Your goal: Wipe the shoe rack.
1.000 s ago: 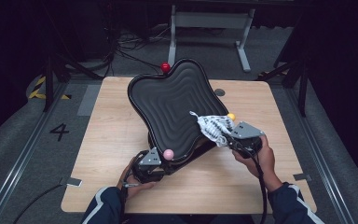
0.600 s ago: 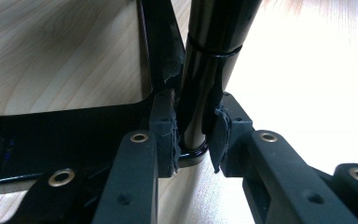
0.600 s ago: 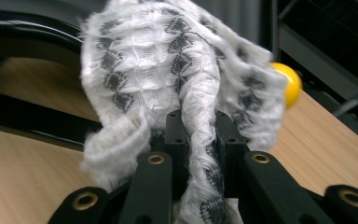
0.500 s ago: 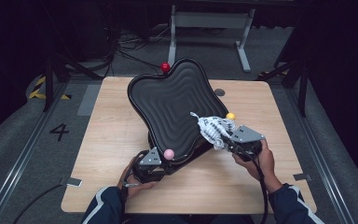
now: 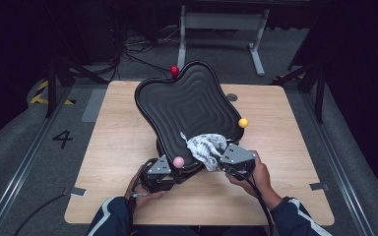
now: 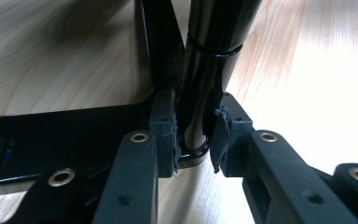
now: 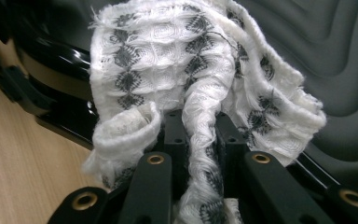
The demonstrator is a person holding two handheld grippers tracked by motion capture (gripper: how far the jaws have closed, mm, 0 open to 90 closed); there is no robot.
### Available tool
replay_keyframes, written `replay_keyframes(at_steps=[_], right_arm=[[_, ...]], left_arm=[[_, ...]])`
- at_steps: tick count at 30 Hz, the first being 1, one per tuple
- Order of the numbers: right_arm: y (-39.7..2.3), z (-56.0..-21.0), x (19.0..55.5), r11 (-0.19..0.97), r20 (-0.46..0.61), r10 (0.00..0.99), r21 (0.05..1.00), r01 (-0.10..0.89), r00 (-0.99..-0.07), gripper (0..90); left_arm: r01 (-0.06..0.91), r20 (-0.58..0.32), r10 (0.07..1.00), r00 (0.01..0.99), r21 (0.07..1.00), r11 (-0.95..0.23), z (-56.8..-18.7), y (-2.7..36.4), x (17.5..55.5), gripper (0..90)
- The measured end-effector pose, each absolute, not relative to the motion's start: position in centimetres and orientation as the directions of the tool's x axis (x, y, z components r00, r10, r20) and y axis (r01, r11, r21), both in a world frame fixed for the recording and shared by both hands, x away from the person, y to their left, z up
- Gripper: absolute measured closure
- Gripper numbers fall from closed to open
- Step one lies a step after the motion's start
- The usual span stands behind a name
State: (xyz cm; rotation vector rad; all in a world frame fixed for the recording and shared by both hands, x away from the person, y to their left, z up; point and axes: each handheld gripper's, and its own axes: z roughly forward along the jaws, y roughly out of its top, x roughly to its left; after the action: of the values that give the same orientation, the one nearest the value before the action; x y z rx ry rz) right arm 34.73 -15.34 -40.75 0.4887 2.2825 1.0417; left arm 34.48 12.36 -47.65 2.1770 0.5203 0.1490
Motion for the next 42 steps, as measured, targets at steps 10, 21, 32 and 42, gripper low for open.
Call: replay_keyframes(at_steps=[10,21,32,42], right_arm=[[-14.3,-40.3,33.6,0.613,-0.344,0.484,0.790,0.031,-0.805,79.1],[-12.9,-40.0,32.0,0.623,-0.366,0.429,0.782,-0.024,-0.826,78.8],[-15.3,-40.8,34.8,0.618,-0.352,0.527,0.784,0.064,-0.774,79.0],[-16.9,-41.5,37.0,0.634,-0.368,0.572,0.765,0.111,-0.733,79.1]], left_arm=[[0.321,-0.080,0.427,0.901,0.785,-0.530,-47.7,12.3,34.8,72.7],[0.321,-0.079,0.432,0.898,0.790,-0.523,-47.8,12.1,35.0,72.7],[0.322,-0.081,0.429,0.900,0.788,-0.525,-47.8,12.1,35.0,72.7],[0.320,-0.078,0.430,0.899,0.788,-0.526,-47.8,12.1,34.9,72.8]])
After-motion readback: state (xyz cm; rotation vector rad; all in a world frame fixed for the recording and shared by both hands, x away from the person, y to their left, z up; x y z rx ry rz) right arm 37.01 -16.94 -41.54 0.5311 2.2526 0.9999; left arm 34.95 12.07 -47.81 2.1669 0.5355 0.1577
